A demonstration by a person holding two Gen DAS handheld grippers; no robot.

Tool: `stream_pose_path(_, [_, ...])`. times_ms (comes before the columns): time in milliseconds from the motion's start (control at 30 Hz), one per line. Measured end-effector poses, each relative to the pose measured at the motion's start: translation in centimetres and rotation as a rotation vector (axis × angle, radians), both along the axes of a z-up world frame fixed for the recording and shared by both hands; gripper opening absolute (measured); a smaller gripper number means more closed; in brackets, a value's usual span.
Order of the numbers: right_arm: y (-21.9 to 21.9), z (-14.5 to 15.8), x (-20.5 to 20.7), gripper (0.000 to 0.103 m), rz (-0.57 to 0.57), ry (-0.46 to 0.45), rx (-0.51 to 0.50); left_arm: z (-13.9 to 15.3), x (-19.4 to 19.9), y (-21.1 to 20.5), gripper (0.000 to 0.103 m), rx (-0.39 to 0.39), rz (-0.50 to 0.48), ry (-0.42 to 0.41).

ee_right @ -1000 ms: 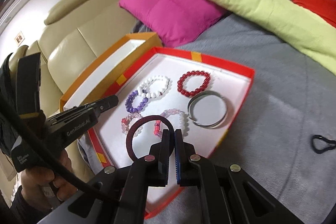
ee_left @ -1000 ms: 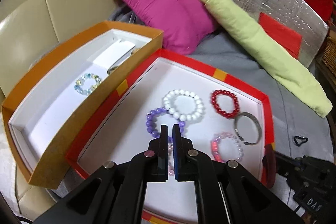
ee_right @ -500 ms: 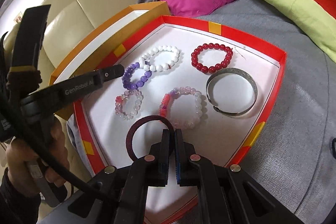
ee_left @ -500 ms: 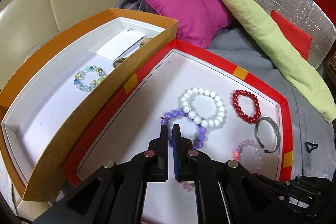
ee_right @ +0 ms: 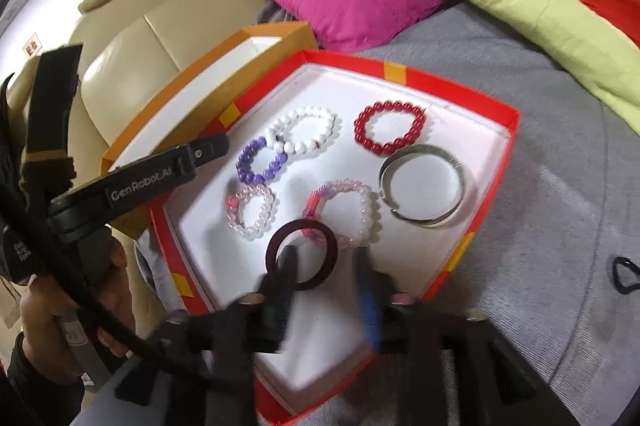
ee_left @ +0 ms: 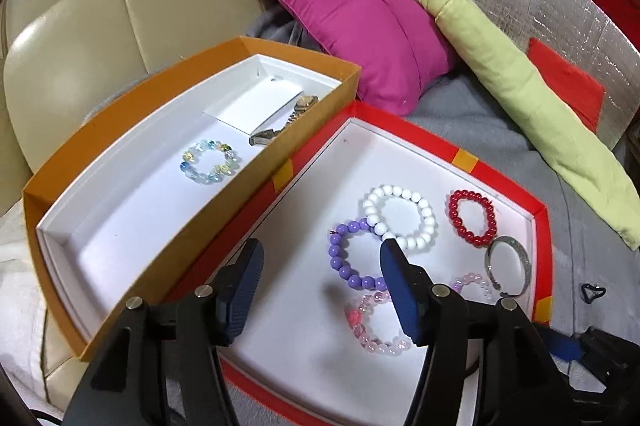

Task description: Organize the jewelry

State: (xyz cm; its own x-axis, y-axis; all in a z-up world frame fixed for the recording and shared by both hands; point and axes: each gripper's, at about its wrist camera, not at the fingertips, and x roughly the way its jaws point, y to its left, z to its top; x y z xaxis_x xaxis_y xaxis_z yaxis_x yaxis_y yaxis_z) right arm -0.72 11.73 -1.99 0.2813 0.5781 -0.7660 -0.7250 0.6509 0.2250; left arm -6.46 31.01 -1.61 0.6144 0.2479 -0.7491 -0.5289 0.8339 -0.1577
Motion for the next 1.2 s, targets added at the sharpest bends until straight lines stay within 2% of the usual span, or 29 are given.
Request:
stream_pose_path(67, [-0.6,0.8,-0.3,0.072,-0.012,-0.019,0.018,0.5,-0.4,-0.1,0.067,0.005,0.014,-0.001])
stream_pose_path(267, [-3.5,3.0,-1.3,0.072,-0.037,-0.046,0.063,2.5,-2.3,-1.4,0.075,0.026,0.05,-0.023])
stream_pose_path(400, [-6.0,4.0,-2.4,0.073,-0.052,-0.068,0.088,3.7,-3.5,-3.5,0.081,0.08,0.051,-0.035])
stream_pose_path(433, [-6.5,4.2,-2.7,0.075,-0.05,-0.072,0.091,4.1,-3.8,-4.4,0.082,0.105,0.045,-0.037])
stream_pose_path(500, [-7.4,4.5,-3.3,0.086,-0.037,-0.079,0.094,4.6,-4.3,-5.8,0.083,0.145,0.035,-0.038])
stream_pose_path(567, [-8.3,4.8,-4.2,0.092,-0.019,-0.109,0.081,5.1,-4.9,-7.4,0.084,0.187,0.027,-0.035])
stream_pose_path(667, [-9.5,5.3,-5.2,0.099,-0.017,-0.171,0.063,5.7,-5.6,-8.9,0.084,0.207,0.019,-0.034])
stream_pose_path(833, [-11.3,6.3,-5.9,0.103,-0.03,-0.206,0.067,6.6,-6.7,-11.0,0.084,0.19,0.018,-0.033])
stream_pose_path(967, [-11.8,6.2,-6.4,0.103,-0.016,-0.234,0.044,6.9,-7.4,-12.2,0.089,0.191,0.025,-0.023])
stream_pose_path(1200, [-12.7,6.2,-6.5,0.103,-0.026,-0.232,0.055,7.2,-8.8,-13.2,0.091,0.188,0.051,-0.016])
